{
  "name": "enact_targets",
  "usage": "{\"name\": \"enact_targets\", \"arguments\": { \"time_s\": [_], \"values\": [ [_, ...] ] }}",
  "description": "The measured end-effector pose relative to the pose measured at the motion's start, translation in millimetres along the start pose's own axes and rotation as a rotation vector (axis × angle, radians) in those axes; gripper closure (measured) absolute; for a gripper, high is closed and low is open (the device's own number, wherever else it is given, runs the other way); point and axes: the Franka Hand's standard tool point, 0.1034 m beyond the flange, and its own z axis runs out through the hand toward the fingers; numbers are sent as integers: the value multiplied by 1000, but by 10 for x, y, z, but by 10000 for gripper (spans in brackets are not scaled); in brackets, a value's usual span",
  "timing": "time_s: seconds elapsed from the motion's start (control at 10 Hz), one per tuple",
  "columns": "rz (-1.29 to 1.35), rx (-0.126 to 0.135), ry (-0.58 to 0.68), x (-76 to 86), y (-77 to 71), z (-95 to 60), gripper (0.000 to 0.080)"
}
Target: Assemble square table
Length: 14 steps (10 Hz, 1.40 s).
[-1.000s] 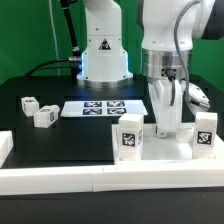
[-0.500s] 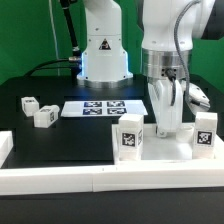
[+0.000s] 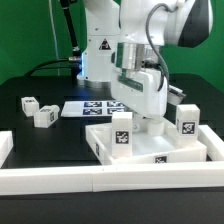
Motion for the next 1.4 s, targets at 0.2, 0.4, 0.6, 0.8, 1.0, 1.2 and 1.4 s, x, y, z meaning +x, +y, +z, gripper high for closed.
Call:
{"name": "enact_targets", "arguments": {
  "time_s": [0.2, 0.4, 0.6, 0.8, 1.0, 1.2, 1.4],
  "values": [
    [-151, -4, -2, 49, 18, 8, 736],
    [-266, -4, 0, 66, 21, 8, 736],
    [-482, -8, 16, 310, 64, 21, 735],
    [-680, -6, 51, 564, 119, 37, 736],
    [-870, -11, 79, 927, 194, 46, 735],
    [-1006, -6, 88, 1011, 118, 35, 735],
    [-1131, -8, 105, 1043, 79, 15, 735]
  ]
}}
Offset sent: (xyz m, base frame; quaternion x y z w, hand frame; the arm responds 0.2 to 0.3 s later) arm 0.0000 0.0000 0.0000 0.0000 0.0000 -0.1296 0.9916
